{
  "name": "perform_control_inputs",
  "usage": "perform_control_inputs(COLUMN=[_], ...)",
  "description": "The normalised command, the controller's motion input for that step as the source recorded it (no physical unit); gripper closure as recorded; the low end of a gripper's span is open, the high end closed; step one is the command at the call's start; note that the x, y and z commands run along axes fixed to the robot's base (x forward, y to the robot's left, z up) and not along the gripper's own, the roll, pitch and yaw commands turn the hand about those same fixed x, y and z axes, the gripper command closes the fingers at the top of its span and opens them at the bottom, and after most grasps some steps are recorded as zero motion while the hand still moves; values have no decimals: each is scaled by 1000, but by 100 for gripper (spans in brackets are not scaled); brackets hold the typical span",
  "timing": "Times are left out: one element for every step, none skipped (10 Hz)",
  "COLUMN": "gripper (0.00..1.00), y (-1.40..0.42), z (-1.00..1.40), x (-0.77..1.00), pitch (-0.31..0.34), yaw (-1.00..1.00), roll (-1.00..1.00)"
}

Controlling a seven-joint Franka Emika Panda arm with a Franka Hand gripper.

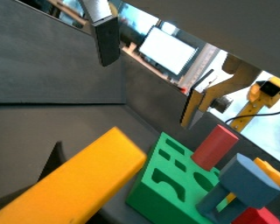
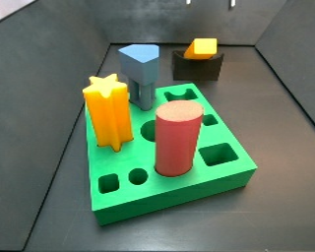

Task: Pick up the rectangle object. Move up. Place the rectangle object on the fixture. Regrasp the rectangle object. Move to above the board. Insert the rectangle object.
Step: Regrasp the rectangle object.

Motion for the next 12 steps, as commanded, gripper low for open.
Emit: perform_control_inputs(gripper=[0, 0, 0, 0, 0, 0, 0, 0, 0, 0, 0, 0], y=[-1000, -875, -689, -431, -286, -52, -32, -50, -35, -20, -16, -16], z=[737, 516, 281, 92, 70, 54, 32, 12, 10, 10, 4, 5], x=[-70, -74, -55, -17, -9, -16, -14, -6, -6, 1, 6, 5], pitch=[29, 23, 22, 21, 21, 20, 17, 14, 12, 9, 8, 11], yaw=[31, 31, 31, 31, 32, 32, 33, 34, 34, 36, 37, 38], roll=[1000, 1000, 1000, 1000, 1000, 1000, 1000, 1000, 1000, 1000, 1000, 1000])
